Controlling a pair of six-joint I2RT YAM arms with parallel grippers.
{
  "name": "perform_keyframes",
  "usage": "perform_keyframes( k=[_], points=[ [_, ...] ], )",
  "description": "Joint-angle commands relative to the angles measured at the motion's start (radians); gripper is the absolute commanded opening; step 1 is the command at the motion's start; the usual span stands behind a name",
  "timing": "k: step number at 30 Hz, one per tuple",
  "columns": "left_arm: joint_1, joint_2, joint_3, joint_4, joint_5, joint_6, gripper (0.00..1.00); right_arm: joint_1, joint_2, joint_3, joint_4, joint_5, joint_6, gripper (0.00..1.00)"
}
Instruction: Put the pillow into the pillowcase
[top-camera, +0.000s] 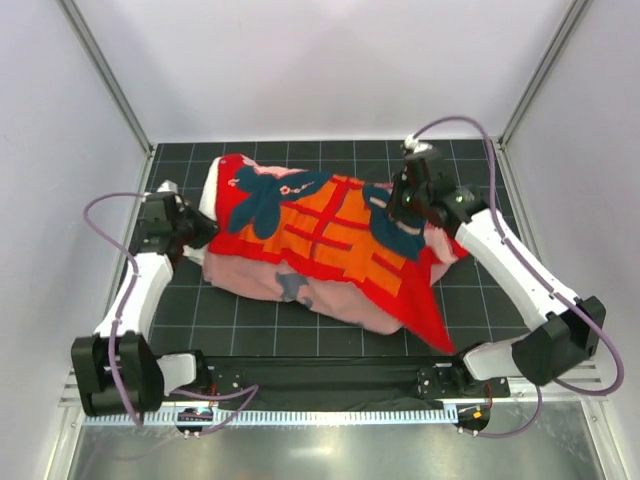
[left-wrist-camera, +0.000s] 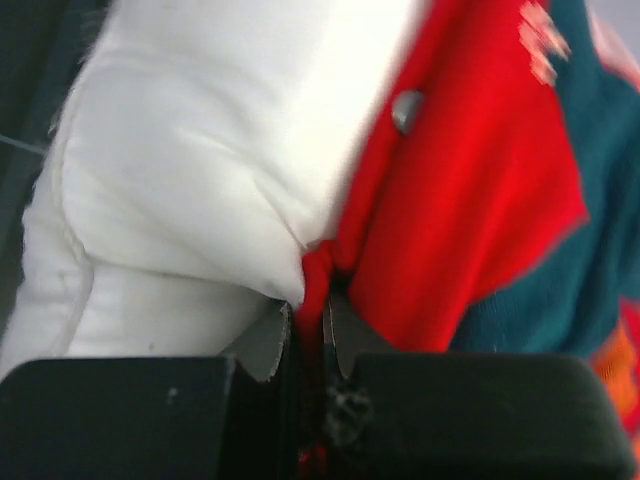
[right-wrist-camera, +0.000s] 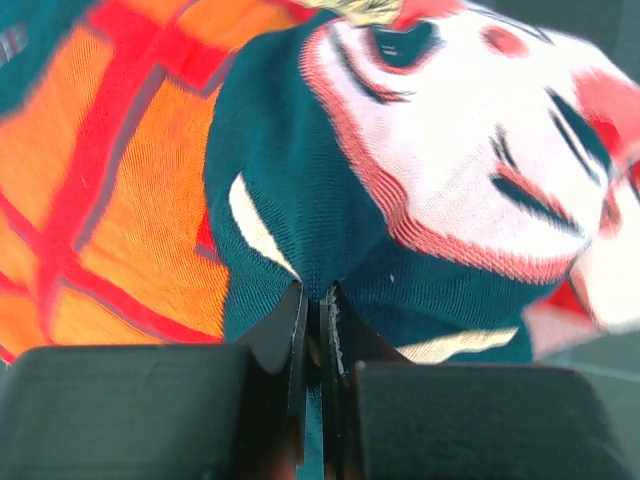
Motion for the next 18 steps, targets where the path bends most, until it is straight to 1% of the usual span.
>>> perform_keyframes(
  k=[1,2,3,4,5,6,7,8,9,10,11,12,13,14,15,16,18],
  points=[
    [-0.196,-0.148,-0.06,0.055,0.049,-0.101,0.0,-0.071,0.013,0.212,0.0,0.056,-0.039,0.06],
    [-0.243,-0.182,-0.072,0.052,0.003,-0.115,0.0,-0.084,0.018,0.236,-0.011,0.059,-0.042,0.25],
    [-0.319,-0.212,-0.083,0.052,-0.02,-0.124,0.0,-0.089,0.021,0.284,-0.041,0.064,-0.043,0.41],
    [-0.363,-0.242,-0.109,0.053,-0.037,-0.135,0.0,-0.092,0.018,0.302,-0.057,0.07,-0.048,0.67],
    [-0.4,-0.296,-0.123,0.053,-0.074,-0.147,0.0,-0.09,0.009,0.315,-0.064,0.064,-0.043,0.9],
    [-0.465,-0.318,-0.135,0.053,-0.083,-0.155,0.02,-0.09,-0.022,0.307,-0.049,0.043,-0.042,0.93],
    [-0.489,-0.347,-0.152,0.05,-0.09,-0.151,0.06,-0.089,-0.04,0.295,-0.029,-0.026,-0.042,0.94],
    [-0.503,-0.352,-0.152,0.038,-0.09,-0.142,0.17,-0.083,-0.059,0.278,-0.007,-0.089,-0.029,0.95],
    [-0.509,-0.357,-0.145,0.011,-0.096,-0.103,0.45,-0.07,-0.095,0.243,0.044,-0.127,-0.023,0.95],
    [-0.509,-0.363,-0.108,-0.094,-0.14,-0.085,0.57,-0.05,-0.108,0.227,0.069,-0.182,-0.016,0.95],
    [-0.509,-0.377,-0.086,-0.141,-0.201,-0.068,0.8,0.007,-0.113,0.218,0.096,-0.195,-0.011,0.95],
    [-0.504,-0.384,-0.071,-0.179,-0.352,-0.05,0.9,0.041,-0.099,0.224,0.098,-0.2,-0.011,0.95],
    [-0.492,-0.392,-0.059,-0.213,-0.387,-0.048,0.97,0.078,-0.079,0.236,0.095,-0.188,-0.014,0.95],
    [-0.474,-0.4,-0.042,-0.23,-0.387,-0.039,1.0,0.123,-0.059,0.255,0.084,-0.172,-0.017,0.95],
    [-0.454,-0.417,-0.039,-0.229,-0.346,-0.031,1.0,0.191,-0.036,0.291,0.063,-0.154,-0.023,0.95],
    [-0.419,-0.429,-0.039,-0.226,-0.334,-0.036,1.0,0.227,0.017,0.31,0.057,-0.128,-0.023,0.95],
    [-0.394,-0.472,-0.055,-0.221,-0.33,-0.043,1.0,0.278,0.071,0.357,0.044,-0.108,-0.023,0.93]
  ],
)
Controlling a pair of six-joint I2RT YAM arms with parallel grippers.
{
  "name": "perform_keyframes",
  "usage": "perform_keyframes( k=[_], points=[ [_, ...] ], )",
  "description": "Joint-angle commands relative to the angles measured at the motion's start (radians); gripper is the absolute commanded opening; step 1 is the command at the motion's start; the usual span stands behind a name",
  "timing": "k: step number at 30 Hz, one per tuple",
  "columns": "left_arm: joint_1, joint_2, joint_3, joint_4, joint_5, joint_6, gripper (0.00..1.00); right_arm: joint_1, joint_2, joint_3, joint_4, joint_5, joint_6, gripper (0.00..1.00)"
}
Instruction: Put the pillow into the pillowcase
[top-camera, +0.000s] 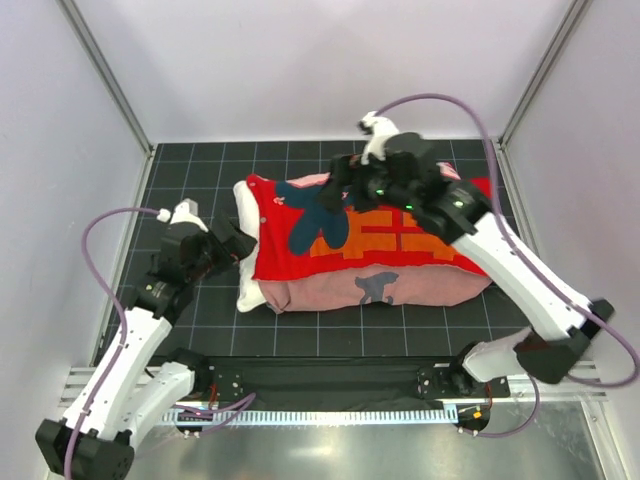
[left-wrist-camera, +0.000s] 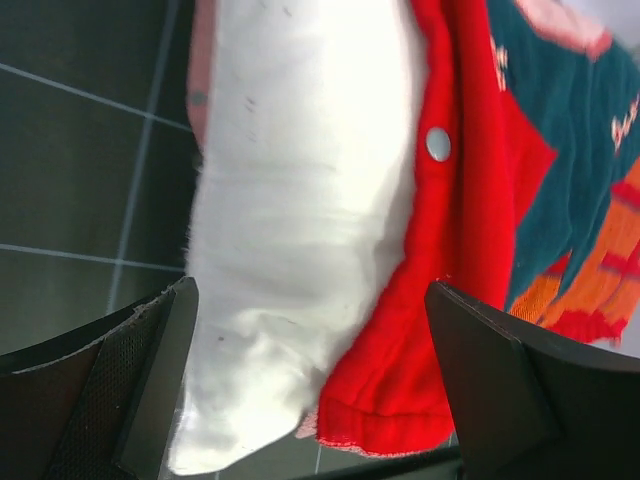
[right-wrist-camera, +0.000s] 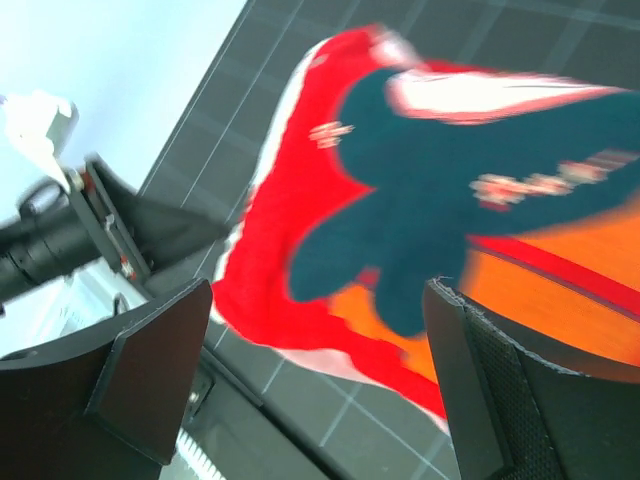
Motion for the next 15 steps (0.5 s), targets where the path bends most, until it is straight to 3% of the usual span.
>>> perform_keyframes(
  k=[1,3,7,8,13,15],
  points=[
    [0.078,-0.074,0.02,-0.035,-0.067,0.006,1.0,0.113,0.146,0.077,0.003,0.016,-0.001,0.91],
    [0.153,-0.103,-0.035,0.002,-0.024,-0.014,1.0,0.15,0.203,0.129,-0.009,0.039,-0.005,0.89],
    [0.416,-0.07,-0.15,0.14,0.25,-0.083,0.99,0.231,0.318,0.203,0.003,0.096,0.005,0.82],
    [0.475,-0.054,-0.17,0.175,0.348,-0.115,0.93,0.241,0.36,0.229,0.018,0.101,0.008,0.81],
    [0.505,0.064,-0.215,0.341,0.448,-0.159,0.89,0.291,0.553,0.429,-0.025,0.191,-0.012,0.8],
    [0.503,0.107,-0.225,0.384,0.484,-0.172,0.91,0.294,0.68,0.57,-0.091,0.242,-0.031,0.85]
  ],
)
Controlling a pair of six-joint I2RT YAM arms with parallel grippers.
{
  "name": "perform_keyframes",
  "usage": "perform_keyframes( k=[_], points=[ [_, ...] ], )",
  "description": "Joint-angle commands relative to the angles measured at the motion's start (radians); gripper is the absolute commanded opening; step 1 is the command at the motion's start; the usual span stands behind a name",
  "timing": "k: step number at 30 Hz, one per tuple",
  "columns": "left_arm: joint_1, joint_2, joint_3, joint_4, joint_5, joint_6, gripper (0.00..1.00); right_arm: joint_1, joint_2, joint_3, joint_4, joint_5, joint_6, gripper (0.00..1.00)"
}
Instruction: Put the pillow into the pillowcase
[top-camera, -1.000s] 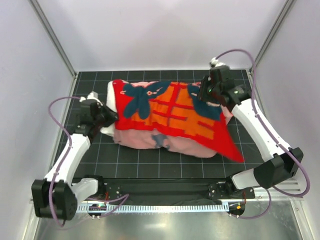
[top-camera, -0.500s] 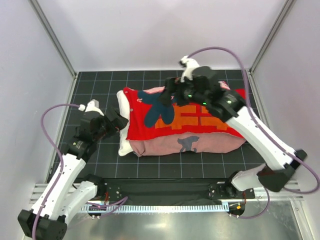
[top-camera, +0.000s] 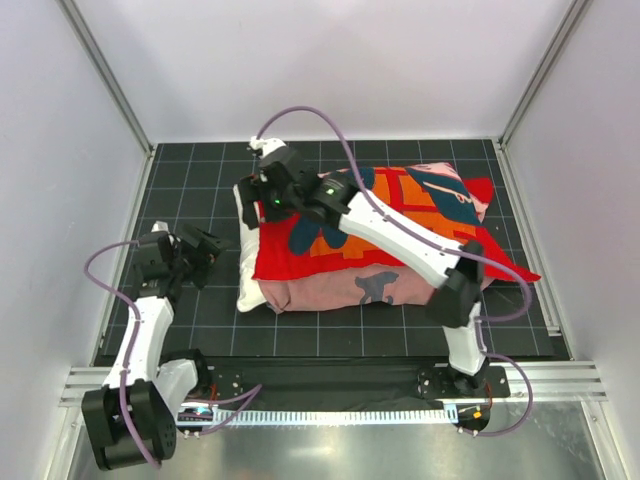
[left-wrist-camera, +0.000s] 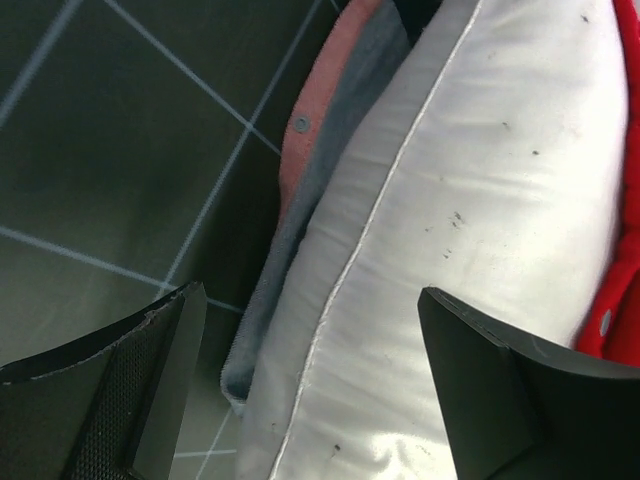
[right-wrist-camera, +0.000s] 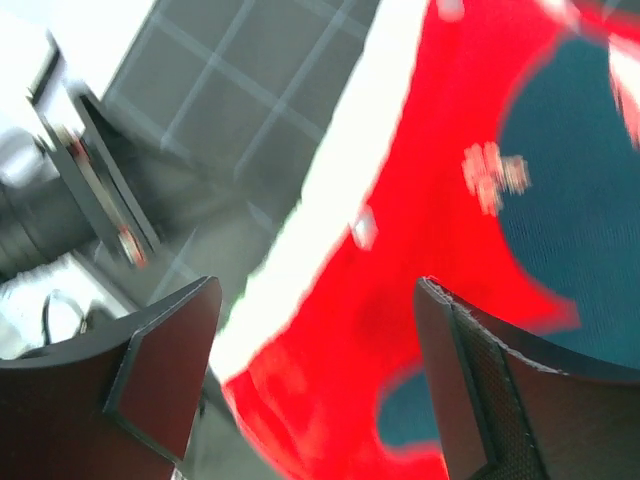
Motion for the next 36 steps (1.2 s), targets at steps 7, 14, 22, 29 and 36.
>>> perform_keyframes(
  k=[7,14,22,29,36],
  points=[
    [-0.033,0.132,-0.035,0.324,0.167,-0.075,0.87,0.012,0.221,0.247,-0.071,0.282,-0.058,0.76],
    [-0.182,0.251,-0.066,0.513,0.111,-0.13,0.75,0.013,0.21,0.23,-0.047,0.302,-0.06,0.17],
    [-0.395,0.304,-0.041,0.698,-0.001,-0.155,0.49,0.018,0.099,0.195,0.032,-0.004,-0.014,0.04],
    [-0.544,0.425,-0.01,0.928,-0.087,-0.27,0.4,0.07,0.086,0.33,0.035,-0.206,0.073,0.04],
    [-0.692,0.46,0.04,1.019,-0.299,-0.311,0.4,0.07,0.015,0.361,0.141,-0.339,0.198,0.04]
  ],
)
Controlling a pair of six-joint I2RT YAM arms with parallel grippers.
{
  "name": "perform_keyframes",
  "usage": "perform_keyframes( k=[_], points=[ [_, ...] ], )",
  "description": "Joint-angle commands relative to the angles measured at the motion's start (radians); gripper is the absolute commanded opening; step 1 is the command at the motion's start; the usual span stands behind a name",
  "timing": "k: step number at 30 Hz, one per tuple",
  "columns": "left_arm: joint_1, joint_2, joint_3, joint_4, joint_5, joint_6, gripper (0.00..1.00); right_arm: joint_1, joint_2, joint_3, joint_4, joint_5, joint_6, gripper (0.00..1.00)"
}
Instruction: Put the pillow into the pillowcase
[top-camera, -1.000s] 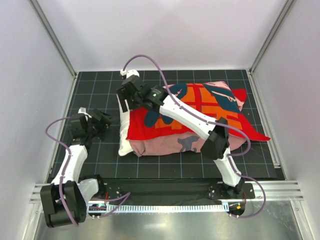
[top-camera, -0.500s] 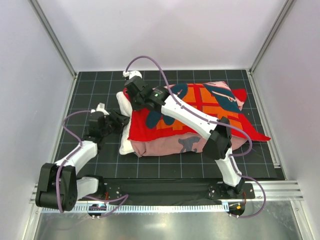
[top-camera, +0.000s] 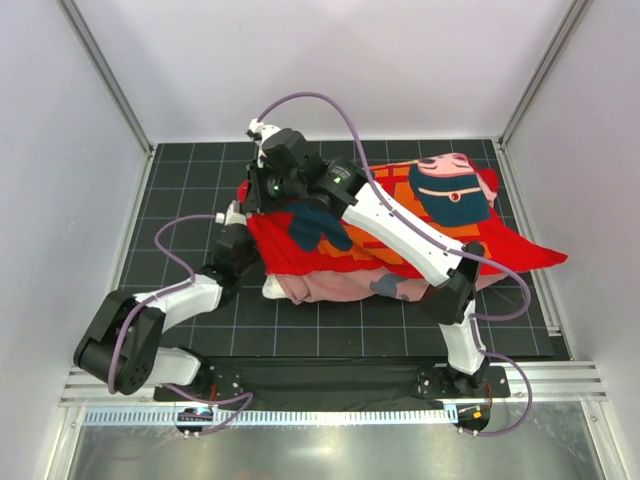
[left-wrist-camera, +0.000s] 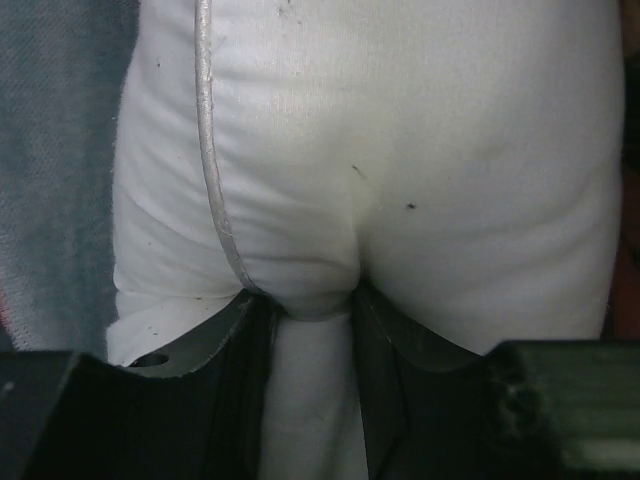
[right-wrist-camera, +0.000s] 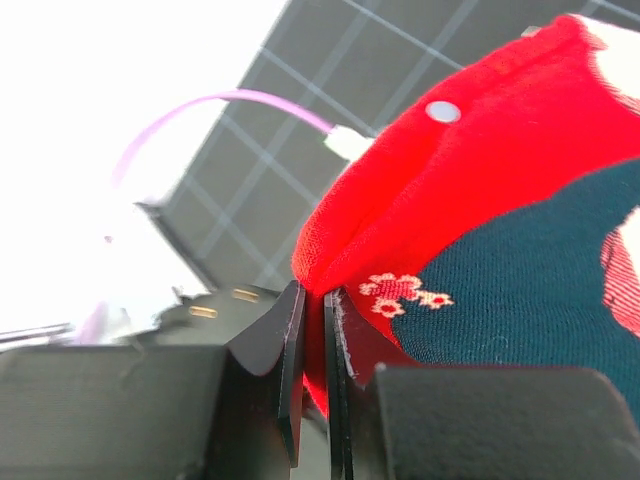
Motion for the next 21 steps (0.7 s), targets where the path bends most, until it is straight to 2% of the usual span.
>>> perform_keyframes(
  k=[1,5,10,14,16,19,21],
  points=[
    [-0.117,0.027,0.088,0.206,-0.078,-0.053,0.4,0.057,-0.102,0.09,0.253,-0.252,0.141,0.04],
    [-0.187,0.104,0.166,0.248,-0.19,-0.091,0.4,0.058,-0.105,0.133,0.29,-0.3,0.207,0.04],
    [-0.23,0.292,0.264,0.354,-0.285,-0.2,0.39,0.063,-0.165,0.116,0.339,-0.305,0.25,0.04],
    [-0.286,0.466,0.353,0.438,-0.408,-0.18,0.39,0.063,-0.219,0.114,0.337,-0.285,0.247,0.04],
    [-0.292,0.541,0.381,0.554,-0.399,-0.162,0.39,0.058,-0.248,0.108,0.31,-0.269,0.238,0.04],
    [-0.292,0.532,0.389,0.576,-0.339,-0.065,0.41,0.032,-0.317,0.011,0.305,-0.269,0.219,0.04],
    [-0.294,0.454,0.369,0.472,-0.331,-0.004,0.47,-0.01,-0.382,-0.106,0.352,-0.294,0.229,0.04]
  ],
)
